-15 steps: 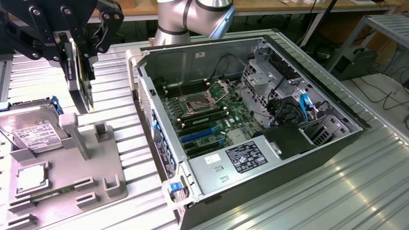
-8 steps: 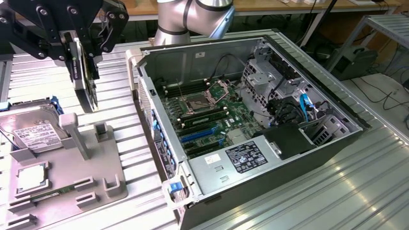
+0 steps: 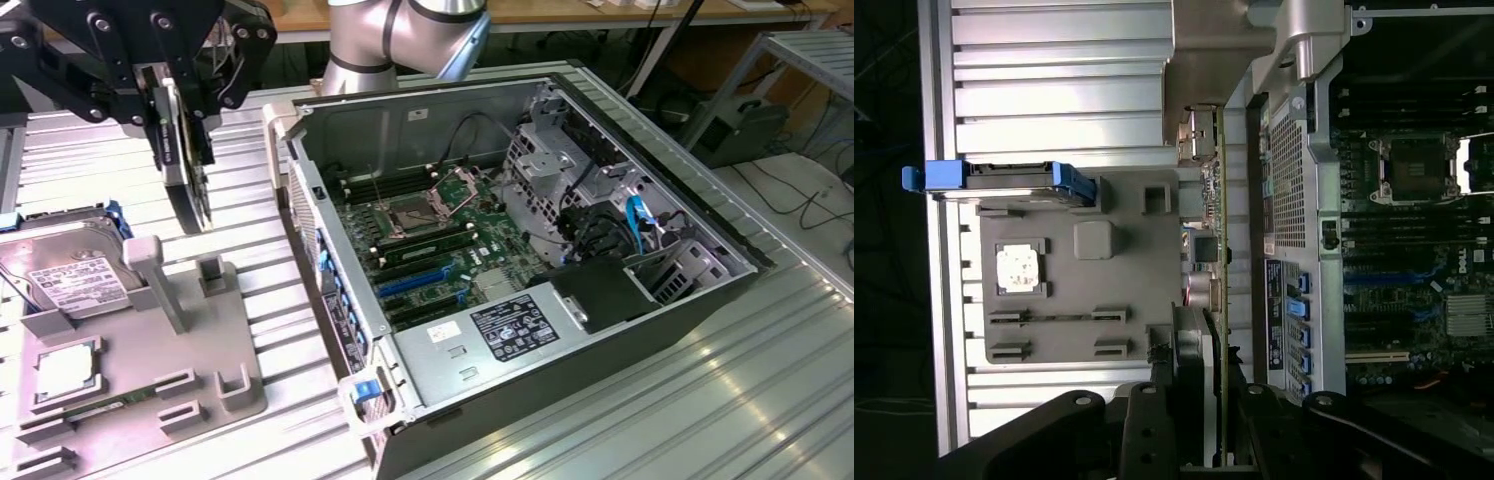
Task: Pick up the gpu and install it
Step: 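Pick up the gpu and move the gpu toward the slot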
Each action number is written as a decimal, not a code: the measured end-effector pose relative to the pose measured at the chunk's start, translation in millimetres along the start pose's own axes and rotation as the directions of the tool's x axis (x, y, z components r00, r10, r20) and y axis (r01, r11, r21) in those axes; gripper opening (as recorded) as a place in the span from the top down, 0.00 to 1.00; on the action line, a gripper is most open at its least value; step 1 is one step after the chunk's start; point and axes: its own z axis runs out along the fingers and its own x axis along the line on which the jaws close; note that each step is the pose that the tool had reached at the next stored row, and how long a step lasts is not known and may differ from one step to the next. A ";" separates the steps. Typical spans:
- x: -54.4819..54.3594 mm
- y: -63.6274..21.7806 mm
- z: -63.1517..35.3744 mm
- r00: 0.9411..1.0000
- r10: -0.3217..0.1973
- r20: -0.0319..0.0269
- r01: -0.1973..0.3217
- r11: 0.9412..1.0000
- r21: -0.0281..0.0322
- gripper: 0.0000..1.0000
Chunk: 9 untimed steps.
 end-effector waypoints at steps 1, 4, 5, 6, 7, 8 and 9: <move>-0.7 0.0 0.1 1.000 0.000 0.000 0.000 1.000 0.000 0.72; -3.9 0.1 0.1 1.000 0.000 0.000 0.000 1.000 0.000 0.72; -5.5 0.2 0.1 1.000 0.000 0.000 0.000 1.000 0.000 0.72; -6.8 0.2 0.1 1.000 0.000 0.000 0.000 1.000 0.000 0.72; -8.0 0.2 0.2 1.000 0.000 0.000 0.000 1.000 0.000 0.72; -9.0 0.3 0.2 1.000 0.000 0.000 0.000 1.000 0.000 0.72; -10.0 0.3 0.2 1.000 0.000 0.000 0.000 1.000 0.000 0.72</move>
